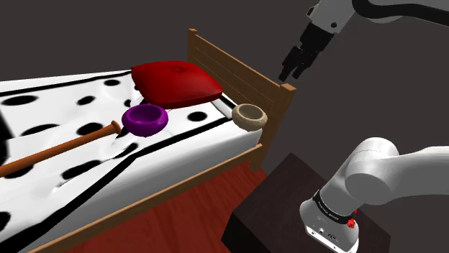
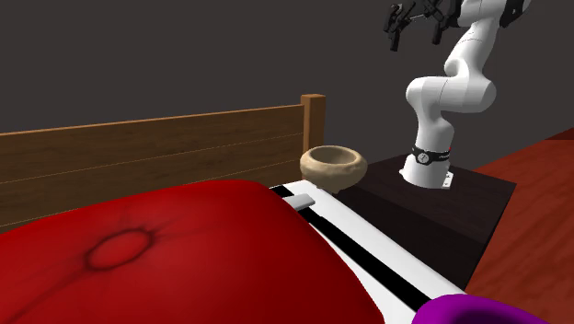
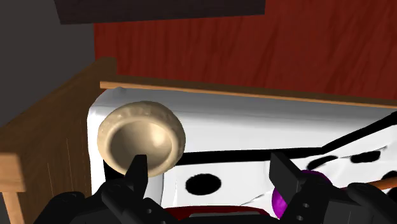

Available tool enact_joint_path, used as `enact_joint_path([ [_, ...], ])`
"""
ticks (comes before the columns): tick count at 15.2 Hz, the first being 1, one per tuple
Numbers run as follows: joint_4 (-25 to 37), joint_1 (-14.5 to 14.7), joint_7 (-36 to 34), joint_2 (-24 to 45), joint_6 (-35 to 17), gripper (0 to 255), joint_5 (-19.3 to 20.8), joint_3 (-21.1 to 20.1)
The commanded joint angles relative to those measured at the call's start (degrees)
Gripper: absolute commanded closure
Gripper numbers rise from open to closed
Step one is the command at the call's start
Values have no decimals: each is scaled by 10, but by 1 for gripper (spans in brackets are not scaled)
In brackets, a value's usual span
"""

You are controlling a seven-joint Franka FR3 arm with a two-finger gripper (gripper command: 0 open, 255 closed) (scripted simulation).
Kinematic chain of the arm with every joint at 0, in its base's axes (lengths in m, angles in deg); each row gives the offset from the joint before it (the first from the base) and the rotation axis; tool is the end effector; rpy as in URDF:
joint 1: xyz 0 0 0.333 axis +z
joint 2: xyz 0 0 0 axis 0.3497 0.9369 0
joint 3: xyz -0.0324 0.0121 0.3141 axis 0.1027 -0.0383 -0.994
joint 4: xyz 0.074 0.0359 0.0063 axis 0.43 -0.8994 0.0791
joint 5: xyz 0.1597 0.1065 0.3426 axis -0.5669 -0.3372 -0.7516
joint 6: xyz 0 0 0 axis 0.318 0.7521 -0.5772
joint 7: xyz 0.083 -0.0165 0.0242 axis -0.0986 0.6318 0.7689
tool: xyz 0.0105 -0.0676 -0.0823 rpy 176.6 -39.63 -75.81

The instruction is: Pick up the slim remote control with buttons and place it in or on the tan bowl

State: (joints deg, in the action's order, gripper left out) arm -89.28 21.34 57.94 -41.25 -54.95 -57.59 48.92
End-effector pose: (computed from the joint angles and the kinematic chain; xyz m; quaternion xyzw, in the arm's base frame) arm 0.3080 -0.0097 0.6194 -0.9942 0.0328 -0.0903 0.0484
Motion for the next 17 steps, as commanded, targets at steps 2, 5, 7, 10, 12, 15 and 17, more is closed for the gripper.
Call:
enact_joint_path([
  [2, -1, -1, 0, 18, -16, 0, 1, 1],
  [5, -1, -4, 0, 73, -62, 0, 4, 3],
  [7, 4, -5, 0, 112, -92, 0, 6, 4],
  [10, 15, -8, 0, 173, -133, 0, 8, 7],
  [12, 27, -9, -1, 216, -158, 0, 9, 9],
  [15, 49, -11, -1, 280, -191, 0, 9, 12],
  [17, 67, -12, -2, 324, -211, 0, 10, 14],
])
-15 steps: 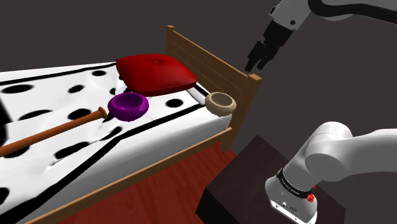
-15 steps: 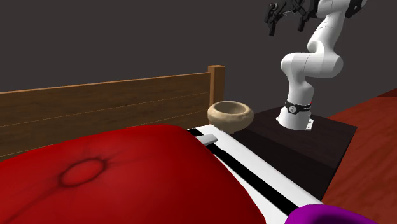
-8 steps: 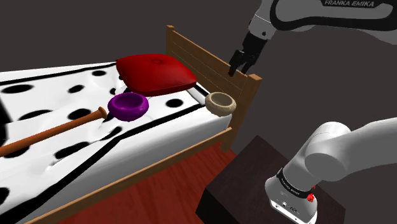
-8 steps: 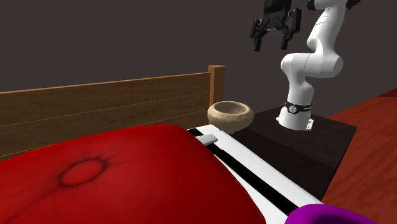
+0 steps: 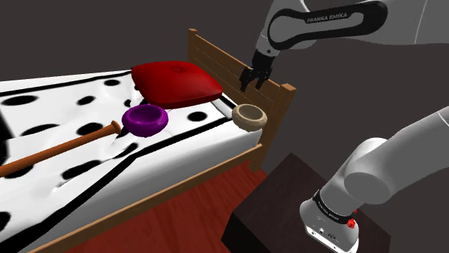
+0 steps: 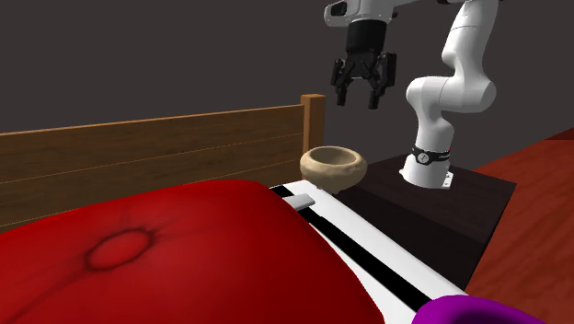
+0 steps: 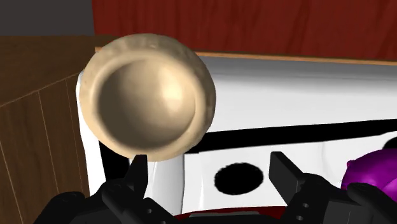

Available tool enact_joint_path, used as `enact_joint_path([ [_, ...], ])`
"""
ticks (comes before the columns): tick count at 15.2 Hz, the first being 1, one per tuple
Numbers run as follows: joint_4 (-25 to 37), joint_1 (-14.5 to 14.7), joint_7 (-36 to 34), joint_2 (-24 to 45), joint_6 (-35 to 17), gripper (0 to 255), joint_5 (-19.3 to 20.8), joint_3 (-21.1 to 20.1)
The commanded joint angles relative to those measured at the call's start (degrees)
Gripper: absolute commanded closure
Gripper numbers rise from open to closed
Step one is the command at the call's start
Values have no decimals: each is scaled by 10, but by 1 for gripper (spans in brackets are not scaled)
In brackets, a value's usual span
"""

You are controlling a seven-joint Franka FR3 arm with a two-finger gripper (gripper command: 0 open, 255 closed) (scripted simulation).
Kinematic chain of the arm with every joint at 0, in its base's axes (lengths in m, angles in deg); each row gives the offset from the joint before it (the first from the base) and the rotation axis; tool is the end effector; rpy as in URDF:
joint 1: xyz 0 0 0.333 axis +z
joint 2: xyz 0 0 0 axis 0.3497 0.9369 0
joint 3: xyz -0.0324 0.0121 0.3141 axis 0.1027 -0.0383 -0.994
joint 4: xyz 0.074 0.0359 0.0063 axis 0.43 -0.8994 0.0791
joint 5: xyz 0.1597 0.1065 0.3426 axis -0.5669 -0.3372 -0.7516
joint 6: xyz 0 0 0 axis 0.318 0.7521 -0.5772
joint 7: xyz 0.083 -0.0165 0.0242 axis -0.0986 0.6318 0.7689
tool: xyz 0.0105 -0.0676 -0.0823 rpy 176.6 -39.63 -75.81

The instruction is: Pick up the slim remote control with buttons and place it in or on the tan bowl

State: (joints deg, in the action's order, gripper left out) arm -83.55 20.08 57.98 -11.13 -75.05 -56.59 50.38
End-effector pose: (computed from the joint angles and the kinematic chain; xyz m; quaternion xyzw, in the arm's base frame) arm 0.4692 -0.0373 0.4977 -0.9957 0.0688 -0.0540 0.0292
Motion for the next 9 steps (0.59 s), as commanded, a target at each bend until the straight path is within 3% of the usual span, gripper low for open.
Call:
enact_joint_path([
  [1, 20, -1, -2, 45, -19, 0, 0, 1],
  [9, 126, -8, -3, 224, -69, 0, -5, 10],
])
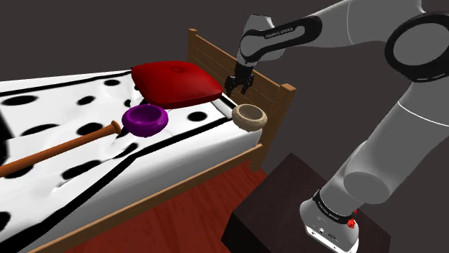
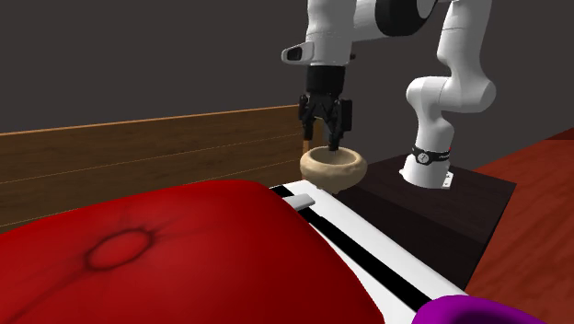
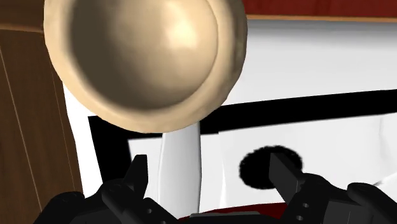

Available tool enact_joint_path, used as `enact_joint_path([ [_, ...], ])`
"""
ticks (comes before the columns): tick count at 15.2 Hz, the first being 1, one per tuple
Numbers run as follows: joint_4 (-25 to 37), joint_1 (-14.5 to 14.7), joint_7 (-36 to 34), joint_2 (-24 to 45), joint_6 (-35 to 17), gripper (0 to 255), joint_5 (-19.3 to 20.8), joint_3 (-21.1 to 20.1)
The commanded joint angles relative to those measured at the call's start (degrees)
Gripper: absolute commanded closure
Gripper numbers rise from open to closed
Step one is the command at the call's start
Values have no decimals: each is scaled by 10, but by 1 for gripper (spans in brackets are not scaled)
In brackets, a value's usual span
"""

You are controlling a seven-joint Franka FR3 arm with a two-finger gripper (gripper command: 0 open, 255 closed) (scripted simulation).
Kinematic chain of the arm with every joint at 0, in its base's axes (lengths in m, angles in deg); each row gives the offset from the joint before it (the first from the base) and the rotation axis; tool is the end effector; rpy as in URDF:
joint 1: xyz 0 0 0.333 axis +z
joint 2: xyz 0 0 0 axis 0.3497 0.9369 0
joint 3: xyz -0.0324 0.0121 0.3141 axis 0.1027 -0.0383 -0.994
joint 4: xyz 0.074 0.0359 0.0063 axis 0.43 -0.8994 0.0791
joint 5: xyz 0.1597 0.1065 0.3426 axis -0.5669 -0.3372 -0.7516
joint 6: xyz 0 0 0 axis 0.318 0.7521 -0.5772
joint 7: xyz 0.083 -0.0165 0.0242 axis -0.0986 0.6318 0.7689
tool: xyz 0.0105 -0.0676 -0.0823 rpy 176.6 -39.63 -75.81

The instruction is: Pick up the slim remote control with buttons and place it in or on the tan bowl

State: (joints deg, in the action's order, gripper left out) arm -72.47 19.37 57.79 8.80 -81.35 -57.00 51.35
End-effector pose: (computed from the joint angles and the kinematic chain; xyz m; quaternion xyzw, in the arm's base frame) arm 0.5607 -0.0591 0.4208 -0.9952 0.0905 -0.0324 0.0179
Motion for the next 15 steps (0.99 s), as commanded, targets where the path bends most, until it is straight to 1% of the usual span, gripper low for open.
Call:
enact_joint_path([
  [1, 31, -2, -1, 47, -10, 0, -2, 1],
  [6, 124, -9, -2, 161, -17, 0, -7, 5],
  [10, 212, -18, -5, 255, -11, 0, -11, 8],
  [11, 226, -19, -5, 268, -9, 0, -11, 8],
  [15, 219, -20, -4, 284, -32, 0, -13, 6],
])
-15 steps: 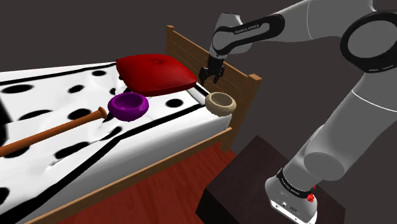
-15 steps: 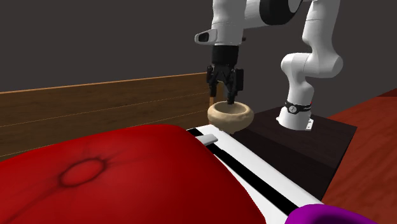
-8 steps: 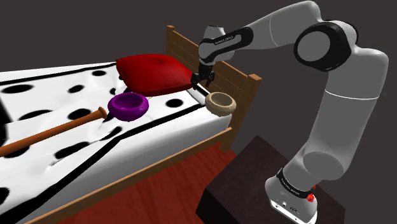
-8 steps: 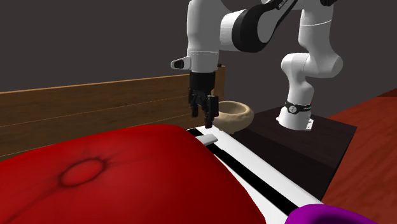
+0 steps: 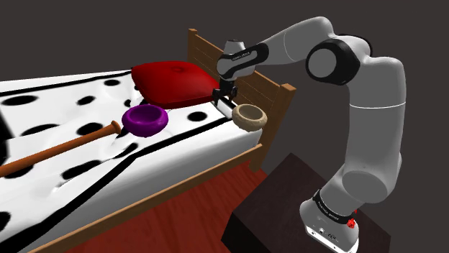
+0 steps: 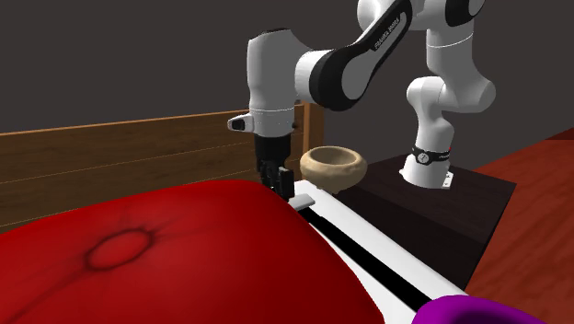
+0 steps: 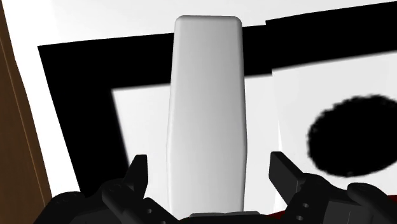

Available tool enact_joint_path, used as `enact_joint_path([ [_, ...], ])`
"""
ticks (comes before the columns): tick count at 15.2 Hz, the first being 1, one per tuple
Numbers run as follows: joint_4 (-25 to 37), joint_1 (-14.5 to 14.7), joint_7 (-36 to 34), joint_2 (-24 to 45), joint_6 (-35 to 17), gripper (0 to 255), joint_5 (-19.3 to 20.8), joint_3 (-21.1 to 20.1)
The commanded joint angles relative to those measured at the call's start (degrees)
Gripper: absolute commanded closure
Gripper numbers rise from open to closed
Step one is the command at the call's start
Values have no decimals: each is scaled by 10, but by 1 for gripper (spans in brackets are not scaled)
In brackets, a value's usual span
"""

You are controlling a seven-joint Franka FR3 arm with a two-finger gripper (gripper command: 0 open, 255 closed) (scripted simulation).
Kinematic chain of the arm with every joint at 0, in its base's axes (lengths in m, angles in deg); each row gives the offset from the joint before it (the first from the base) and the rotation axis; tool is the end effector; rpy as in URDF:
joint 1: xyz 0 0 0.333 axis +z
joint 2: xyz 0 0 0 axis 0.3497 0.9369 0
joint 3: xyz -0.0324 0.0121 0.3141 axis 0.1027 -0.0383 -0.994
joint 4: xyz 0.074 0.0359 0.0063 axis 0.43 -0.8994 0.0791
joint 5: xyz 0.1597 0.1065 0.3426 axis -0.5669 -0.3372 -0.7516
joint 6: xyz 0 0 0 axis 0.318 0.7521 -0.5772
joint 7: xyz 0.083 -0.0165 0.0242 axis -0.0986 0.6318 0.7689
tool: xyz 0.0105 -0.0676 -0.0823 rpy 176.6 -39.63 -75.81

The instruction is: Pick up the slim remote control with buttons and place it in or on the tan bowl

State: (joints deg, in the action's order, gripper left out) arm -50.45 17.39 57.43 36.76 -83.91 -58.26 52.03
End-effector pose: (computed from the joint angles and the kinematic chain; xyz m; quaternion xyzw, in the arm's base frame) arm 0.6714 -0.0952 0.2973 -0.9930 0.1178 -0.0040 0.0027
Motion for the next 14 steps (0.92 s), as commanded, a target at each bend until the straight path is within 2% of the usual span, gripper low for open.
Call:
enact_joint_path([
  [1, -3, 0, 0, 9, -12, 0, -1, -1],
  [11, -6, -1, 1, 20, -26, 0, -3, -2],
  [12, -6, -1, 1, 20, -26, 255, -3, -2],
  [14, -6, -1, 1, 20, -26, 255, -3, -2],
])
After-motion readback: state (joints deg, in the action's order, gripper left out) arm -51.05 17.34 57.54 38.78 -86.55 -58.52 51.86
